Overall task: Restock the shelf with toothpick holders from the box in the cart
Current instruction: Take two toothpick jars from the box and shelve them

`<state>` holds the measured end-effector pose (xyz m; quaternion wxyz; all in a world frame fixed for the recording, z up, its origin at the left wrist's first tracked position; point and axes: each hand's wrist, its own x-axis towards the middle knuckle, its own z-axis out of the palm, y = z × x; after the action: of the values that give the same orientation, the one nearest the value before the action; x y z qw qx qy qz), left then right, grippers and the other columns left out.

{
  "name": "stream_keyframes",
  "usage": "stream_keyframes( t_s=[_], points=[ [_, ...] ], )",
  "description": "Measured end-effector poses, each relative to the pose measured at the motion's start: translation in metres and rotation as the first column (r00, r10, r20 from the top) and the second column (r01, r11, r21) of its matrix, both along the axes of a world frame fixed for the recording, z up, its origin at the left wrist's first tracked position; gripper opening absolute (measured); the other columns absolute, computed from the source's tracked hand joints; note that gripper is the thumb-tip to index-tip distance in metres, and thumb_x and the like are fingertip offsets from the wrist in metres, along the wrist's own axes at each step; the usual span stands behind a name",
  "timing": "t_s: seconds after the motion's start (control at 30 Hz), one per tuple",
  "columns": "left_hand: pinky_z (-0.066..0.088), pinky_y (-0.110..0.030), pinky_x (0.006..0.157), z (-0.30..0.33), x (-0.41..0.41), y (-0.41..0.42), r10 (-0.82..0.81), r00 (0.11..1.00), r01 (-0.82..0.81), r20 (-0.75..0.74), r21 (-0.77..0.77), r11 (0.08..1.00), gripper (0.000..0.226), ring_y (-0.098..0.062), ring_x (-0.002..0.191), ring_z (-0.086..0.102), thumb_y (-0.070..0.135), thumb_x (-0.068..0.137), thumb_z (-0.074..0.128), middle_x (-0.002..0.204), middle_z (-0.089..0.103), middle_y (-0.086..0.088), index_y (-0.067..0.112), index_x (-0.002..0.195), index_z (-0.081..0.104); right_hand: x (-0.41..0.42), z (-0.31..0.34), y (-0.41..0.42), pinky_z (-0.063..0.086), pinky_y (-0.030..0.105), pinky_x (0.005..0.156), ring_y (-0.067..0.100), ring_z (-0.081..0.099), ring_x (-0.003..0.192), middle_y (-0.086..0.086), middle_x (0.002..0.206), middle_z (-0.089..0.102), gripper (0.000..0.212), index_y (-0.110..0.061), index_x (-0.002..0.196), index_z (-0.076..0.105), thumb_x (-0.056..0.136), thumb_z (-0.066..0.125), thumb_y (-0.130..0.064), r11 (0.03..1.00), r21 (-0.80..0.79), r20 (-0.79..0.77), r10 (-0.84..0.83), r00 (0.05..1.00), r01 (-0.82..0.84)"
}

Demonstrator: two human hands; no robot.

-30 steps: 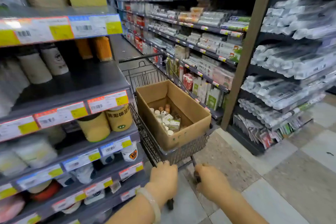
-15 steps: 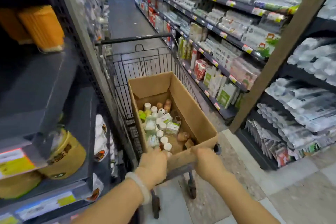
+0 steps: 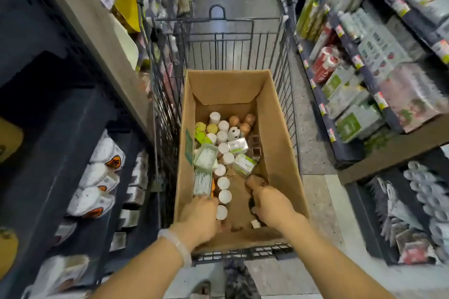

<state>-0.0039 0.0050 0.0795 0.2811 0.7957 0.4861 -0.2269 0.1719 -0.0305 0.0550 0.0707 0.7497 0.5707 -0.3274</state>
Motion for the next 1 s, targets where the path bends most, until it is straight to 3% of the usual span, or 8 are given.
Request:
stream_keyframes(
  t_s=[0.2, 0.33, 0.43, 0.53, 0.73, 0.9, 1.0],
  points=[
    [0.044, -0.041, 0.095, -0.054, 0.025, 0.016, 0.135, 0.990, -0.139, -0.033, -0.142, 0.980, 0.051, -0.027, 0.117, 0.046, 0.048, 0.085, 0.060, 0.128, 0.048, -0.006, 0.017, 0.124, 0.050, 0.014, -0.072, 0.035, 0.042, 0.038, 0.097, 0.032, 0.046, 0.120, 0.014, 0.131, 0.046, 0.039, -0.012, 0.127, 0.046, 0.090, 0.055, -0.019, 0.982, -0.173, -0.018, 0.079, 0.997, -0.081],
    [0.046, -0.041, 0.093, -0.095, 0.036, 0.023, 0.169, 0.985, -0.171, -0.025, -0.186, 0.968, 0.041, -0.025, 0.113, 0.051, 0.043, 0.085, 0.061, 0.122, 0.053, -0.003, 0.019, 0.117, 0.055, 0.021, -0.118, 0.056, 0.040, 0.040, 0.099, 0.033, 0.041, 0.123, 0.014, 0.136, 0.040, 0.054, -0.011, 0.140, 0.035, 0.090, 0.054, -0.016, 0.983, -0.172, 0.046, -0.063, 0.997, 0.070],
    [0.044, -0.039, 0.096, -0.120, 0.044, 0.031, 0.185, 0.983, -0.183, -0.013, -0.206, 0.961, 0.043, -0.026, 0.118, 0.047, 0.037, 0.089, 0.057, 0.126, 0.050, -0.005, 0.016, 0.126, 0.050, 0.025, -0.152, 0.068, 0.035, 0.040, 0.102, 0.033, 0.037, 0.125, 0.015, 0.137, 0.037, 0.045, -0.013, 0.136, 0.039, 0.092, 0.049, -0.017, 0.974, -0.118, 0.075, -0.183, 0.980, 0.191],
    [0.046, -0.038, 0.091, -0.139, 0.048, 0.043, 0.205, 0.978, -0.195, 0.036, -0.185, 0.963, 0.038, -0.028, 0.115, 0.049, 0.031, 0.091, 0.054, 0.127, 0.050, -0.008, 0.013, 0.124, 0.050, 0.023, -0.180, 0.077, 0.035, 0.041, 0.102, 0.033, 0.035, 0.126, 0.015, 0.138, 0.035, 0.043, -0.012, 0.133, 0.041, 0.091, 0.049, -0.010, 0.972, -0.088, 0.127, -0.207, 0.970, 0.219],
    [0.035, -0.028, 0.092, -0.157, 0.054, 0.060, 0.246, 0.962, -0.222, 0.116, -0.182, 0.958, 0.031, -0.026, 0.115, 0.049, 0.024, 0.094, 0.050, 0.126, 0.053, -0.010, 0.009, 0.120, 0.055, 0.032, -0.221, 0.080, 0.023, 0.045, 0.113, 0.038, 0.026, 0.135, 0.022, 0.144, 0.029, 0.060, -0.003, 0.143, 0.021, 0.089, 0.047, -0.010, 0.953, -0.162, 0.200, -0.221, 0.955, 0.255],
    [0.044, -0.034, 0.086, -0.158, 0.055, 0.059, 0.348, 0.929, -0.314, 0.129, -0.226, 0.922, 0.029, -0.027, 0.111, 0.053, 0.027, 0.093, 0.052, 0.123, 0.054, -0.008, 0.012, 0.118, 0.056, 0.035, -0.224, 0.085, 0.031, 0.041, 0.103, 0.033, 0.041, 0.120, 0.016, 0.129, 0.044, 0.048, -0.009, 0.125, 0.038, 0.083, 0.061, -0.015, 0.976, -0.163, 0.367, -0.072, 0.927, 0.141],
    [0.043, -0.032, 0.089, -0.156, 0.055, 0.059, 0.391, 0.913, -0.347, 0.120, -0.279, 0.895, 0.034, -0.027, 0.115, 0.052, 0.027, 0.094, 0.051, 0.127, 0.053, -0.008, 0.013, 0.126, 0.052, 0.035, -0.217, 0.088, 0.030, 0.041, 0.104, 0.032, 0.040, 0.118, 0.013, 0.128, 0.044, 0.048, -0.008, 0.122, 0.042, 0.081, 0.064, -0.014, 0.971, -0.156, 0.286, -0.132, 0.949, 0.182]
  ],
)
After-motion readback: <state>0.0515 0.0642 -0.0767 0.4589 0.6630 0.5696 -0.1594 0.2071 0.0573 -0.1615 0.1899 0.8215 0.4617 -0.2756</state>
